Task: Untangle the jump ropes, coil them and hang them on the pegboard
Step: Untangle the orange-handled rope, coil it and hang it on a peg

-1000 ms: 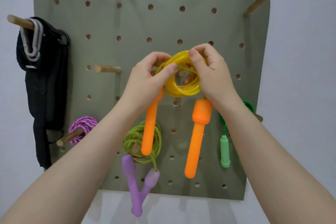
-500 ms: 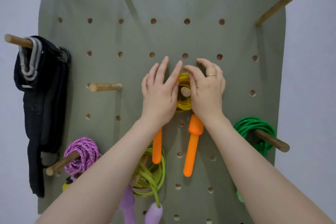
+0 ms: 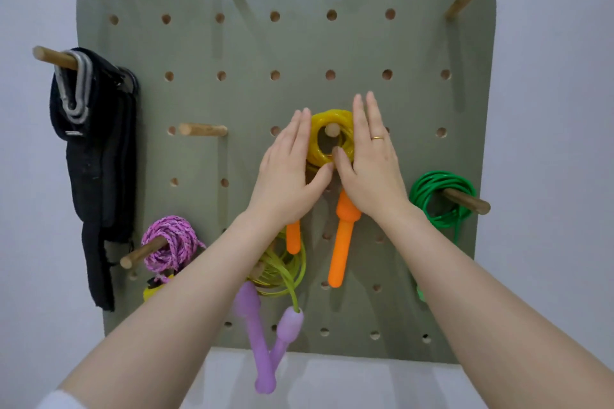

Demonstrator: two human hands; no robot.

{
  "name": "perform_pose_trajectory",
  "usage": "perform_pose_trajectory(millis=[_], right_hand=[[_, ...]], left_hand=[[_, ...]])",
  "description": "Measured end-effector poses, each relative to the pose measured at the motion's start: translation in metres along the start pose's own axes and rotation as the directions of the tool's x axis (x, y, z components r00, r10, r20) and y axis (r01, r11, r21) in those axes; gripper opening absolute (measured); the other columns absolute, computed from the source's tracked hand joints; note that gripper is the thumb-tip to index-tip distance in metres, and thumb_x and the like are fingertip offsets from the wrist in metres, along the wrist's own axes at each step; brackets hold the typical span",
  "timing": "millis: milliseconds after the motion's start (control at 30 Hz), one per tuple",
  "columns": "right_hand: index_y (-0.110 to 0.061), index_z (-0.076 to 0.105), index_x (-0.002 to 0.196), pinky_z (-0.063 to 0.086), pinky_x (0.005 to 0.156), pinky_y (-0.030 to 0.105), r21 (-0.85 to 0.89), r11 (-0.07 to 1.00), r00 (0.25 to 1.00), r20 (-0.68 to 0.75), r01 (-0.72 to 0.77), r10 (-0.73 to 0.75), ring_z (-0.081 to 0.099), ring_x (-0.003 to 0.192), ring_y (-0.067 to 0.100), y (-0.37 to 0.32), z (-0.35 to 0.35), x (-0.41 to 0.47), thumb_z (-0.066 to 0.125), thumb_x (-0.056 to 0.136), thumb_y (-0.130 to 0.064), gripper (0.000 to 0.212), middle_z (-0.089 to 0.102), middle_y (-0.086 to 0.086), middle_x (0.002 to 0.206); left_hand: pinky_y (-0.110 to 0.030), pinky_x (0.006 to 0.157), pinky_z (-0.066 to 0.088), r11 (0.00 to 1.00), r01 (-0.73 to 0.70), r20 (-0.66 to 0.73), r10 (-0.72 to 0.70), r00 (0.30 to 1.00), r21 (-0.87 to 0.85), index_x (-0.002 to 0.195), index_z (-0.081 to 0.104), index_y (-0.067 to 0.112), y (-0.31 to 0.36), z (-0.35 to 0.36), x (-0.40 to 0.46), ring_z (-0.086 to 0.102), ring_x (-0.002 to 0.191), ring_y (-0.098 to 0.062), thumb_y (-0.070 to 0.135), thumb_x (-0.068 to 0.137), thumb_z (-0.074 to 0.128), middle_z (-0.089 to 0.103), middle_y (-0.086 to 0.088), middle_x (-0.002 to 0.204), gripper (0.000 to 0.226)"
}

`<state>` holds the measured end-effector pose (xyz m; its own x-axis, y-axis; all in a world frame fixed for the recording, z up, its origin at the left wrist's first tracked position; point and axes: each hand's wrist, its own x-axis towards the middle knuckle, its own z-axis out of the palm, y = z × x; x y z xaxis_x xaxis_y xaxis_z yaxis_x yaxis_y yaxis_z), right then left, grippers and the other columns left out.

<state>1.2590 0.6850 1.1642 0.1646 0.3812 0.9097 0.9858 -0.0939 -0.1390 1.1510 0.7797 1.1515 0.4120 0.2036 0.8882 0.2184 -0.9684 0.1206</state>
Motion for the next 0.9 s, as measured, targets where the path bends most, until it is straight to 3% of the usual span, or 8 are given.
perform_pose_trajectory(millis=[200,333,467,567,667,767,900], right_hand=[[-0.017,0.012,0.15,0.026,0.111,0.037,0.101,0.995,0.999,-0.047,0.022,-0.017,0.021,0.142,0.021,-0.024,-0.028,-0.017,0.045,0.093,-0.02,0.066,0.007,0.003,0.159],[-0.011,0.019,0.148,0.028,0.112,0.039,0.044,0.998,0.998,0.031,-0.047,0.046,0.025,0.141,0.023,-0.033,-0.035,-0.021,0.035,0.1,-0.025,0.053,0.017,0.006,0.156],[-0.013,0.024,0.147,0.028,0.111,0.042,0.027,0.99,0.979,0.161,-0.135,0.129,0.025,0.139,0.027,-0.03,-0.039,-0.01,0.03,0.102,-0.026,0.048,0.022,0.007,0.154],[-0.013,0.039,0.139,0.037,0.101,0.046,-0.012,0.992,0.961,0.247,-0.128,0.127,0.041,0.127,0.031,-0.022,-0.041,0.004,0.028,0.102,-0.027,0.041,0.044,0.01,0.14],[-0.011,0.054,0.112,0.043,0.087,0.042,0.002,0.99,0.958,0.253,-0.142,0.137,0.052,0.108,0.032,-0.012,-0.042,0.015,0.033,0.101,-0.025,0.028,0.058,0.012,0.114],[-0.011,0.051,0.119,0.043,0.091,0.039,0.046,0.981,0.965,0.196,-0.188,0.175,0.052,0.111,0.027,-0.002,-0.04,0.023,0.043,0.098,-0.03,0.03,0.056,0.009,0.12],[-0.007,0.048,0.121,0.042,0.092,0.038,0.142,0.937,0.932,0.223,-0.32,0.285,0.053,0.111,0.029,0.01,-0.028,0.036,0.05,0.094,-0.036,0.039,0.053,0.013,0.121]], left_hand=[[-0.029,0.114,0.013,0.994,-0.032,-0.032,0.029,0.999,-0.102,0.15,0.013,0.017,0.024,-0.025,-0.008,0.013,0.144,-0.014,0.048,0.083,0.035,0.016,-0.003,0.157,0.077],[-0.042,0.116,0.02,0.989,0.065,0.125,-0.049,0.991,-0.133,0.149,0.02,0.022,0.022,-0.031,-0.008,0.016,0.144,-0.018,0.044,0.091,0.029,0.021,-0.002,0.156,0.063],[-0.034,0.116,0.019,0.98,0.095,0.194,-0.061,0.979,-0.173,0.148,0.023,0.02,0.025,-0.036,0.007,0.019,0.143,-0.018,0.029,0.101,0.033,0.024,-0.004,0.155,0.049],[-0.041,0.114,0.025,0.989,0.029,0.173,-0.003,0.985,-0.147,0.147,0.026,0.024,0.03,-0.036,0.016,0.024,0.141,-0.021,0.019,0.099,0.037,0.026,-0.003,0.154,0.049],[-0.043,0.114,0.023,0.999,0.002,0.144,0.005,0.99,-0.051,0.145,0.031,0.025,0.027,-0.031,0.021,0.023,0.141,-0.025,0.015,0.098,0.038,0.027,-0.006,0.153,0.049],[-0.04,0.113,0.021,0.986,0.148,0.155,-0.134,0.979,-0.082,0.146,0.028,0.027,0.025,-0.026,0.027,0.021,0.14,-0.029,0.021,0.1,0.032,0.026,-0.009,0.152,0.047],[-0.038,0.107,0.029,0.901,0.397,0.167,-0.37,0.914,-0.175,0.144,0.026,0.009,0.031,-0.016,0.036,0.032,0.132,-0.032,0.025,0.096,0.037,0.034,-0.016,0.144,0.052]])
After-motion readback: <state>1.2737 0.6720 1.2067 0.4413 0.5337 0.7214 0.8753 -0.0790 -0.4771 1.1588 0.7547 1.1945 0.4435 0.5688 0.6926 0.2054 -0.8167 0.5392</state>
